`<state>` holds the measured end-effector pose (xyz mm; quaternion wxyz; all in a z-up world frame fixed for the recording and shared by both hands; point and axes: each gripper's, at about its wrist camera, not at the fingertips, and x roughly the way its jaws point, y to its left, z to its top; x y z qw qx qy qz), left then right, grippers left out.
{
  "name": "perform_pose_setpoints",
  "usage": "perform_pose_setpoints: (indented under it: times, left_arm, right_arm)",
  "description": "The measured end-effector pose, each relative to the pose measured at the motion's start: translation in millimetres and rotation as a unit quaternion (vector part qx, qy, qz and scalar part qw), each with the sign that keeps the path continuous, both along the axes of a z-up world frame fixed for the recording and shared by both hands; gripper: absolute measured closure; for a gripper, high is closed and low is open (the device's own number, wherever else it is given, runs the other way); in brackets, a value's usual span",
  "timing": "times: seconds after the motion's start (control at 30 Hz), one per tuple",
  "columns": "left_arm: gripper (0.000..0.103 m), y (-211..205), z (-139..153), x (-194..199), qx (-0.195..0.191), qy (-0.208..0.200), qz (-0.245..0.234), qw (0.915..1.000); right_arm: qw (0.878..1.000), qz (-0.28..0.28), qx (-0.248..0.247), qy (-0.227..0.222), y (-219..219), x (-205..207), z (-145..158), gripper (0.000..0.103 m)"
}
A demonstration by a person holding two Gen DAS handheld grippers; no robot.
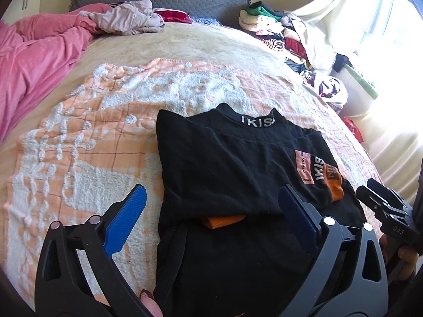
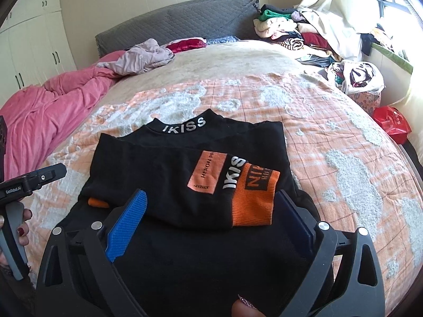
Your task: Fold small clothes
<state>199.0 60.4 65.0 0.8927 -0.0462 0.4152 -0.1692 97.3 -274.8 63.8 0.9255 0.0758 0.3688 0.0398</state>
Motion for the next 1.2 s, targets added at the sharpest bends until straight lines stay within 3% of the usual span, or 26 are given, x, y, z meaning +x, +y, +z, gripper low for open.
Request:
perform_pose_setpoints:
  times: [0.47, 0.87, 1.2]
  left_arm:
    - [0.01, 4, 22, -31, 0.002, -0.031, -0.002, 0.9995]
    - [0.01, -4, 31, -67, 0.01, -0.06, -0.001, 0.9981]
    - [0.01, 3, 19, -91, 0.005, -0.053, 0.015, 0.9985]
  right_arm:
    - [1.0, 0.016, 0.001, -0.024, 4, -23, 23, 0.005]
    - [1.0, 0.014, 0.003, -0.024, -2, -44, 24, 0.005]
    - [1.0, 0.017, 0.001, -0.016, -9, -64, 18, 0.005]
